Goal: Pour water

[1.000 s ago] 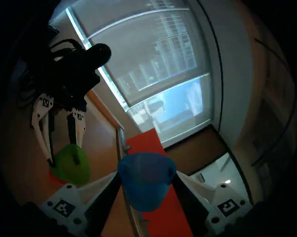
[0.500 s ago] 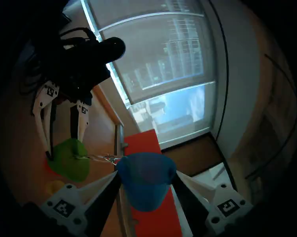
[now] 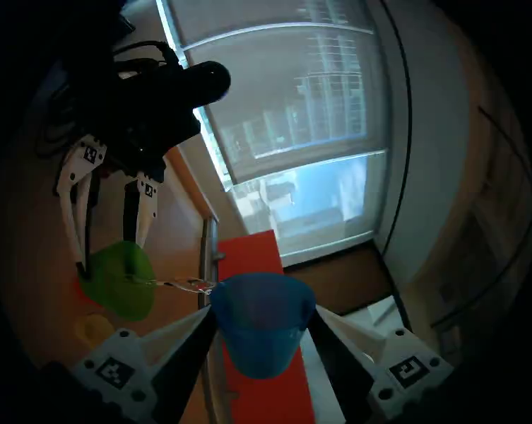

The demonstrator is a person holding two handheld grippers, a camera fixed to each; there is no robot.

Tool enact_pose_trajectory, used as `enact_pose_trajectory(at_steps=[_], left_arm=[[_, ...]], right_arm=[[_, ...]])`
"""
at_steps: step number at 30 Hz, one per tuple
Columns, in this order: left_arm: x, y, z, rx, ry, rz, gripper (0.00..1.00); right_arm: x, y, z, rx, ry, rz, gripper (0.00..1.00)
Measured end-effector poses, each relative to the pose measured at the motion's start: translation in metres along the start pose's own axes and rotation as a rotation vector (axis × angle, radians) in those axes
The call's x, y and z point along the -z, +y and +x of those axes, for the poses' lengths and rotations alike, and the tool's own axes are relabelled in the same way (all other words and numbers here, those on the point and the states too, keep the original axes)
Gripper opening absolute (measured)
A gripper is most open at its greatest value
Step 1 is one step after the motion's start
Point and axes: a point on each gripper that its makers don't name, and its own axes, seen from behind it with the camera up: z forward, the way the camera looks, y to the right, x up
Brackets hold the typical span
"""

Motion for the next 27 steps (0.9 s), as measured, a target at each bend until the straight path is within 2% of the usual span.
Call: enact_pose_trajectory(at_steps=[20, 27], left_arm=[[-0.0018, 0.0071, 0.0014, -0.008, -0.001, -0.01, 0.79], [-0.0024, 0.0055, 0.0009, -0.01, -0.002, -0.009, 0.79]], right_arm=[[0.0013, 0.0039, 0.0033, 0.051, 0.008, -0.013, 0.89], [0.0008, 0.0045, 0.0044, 0.068, 0.009, -0.016, 0.89]])
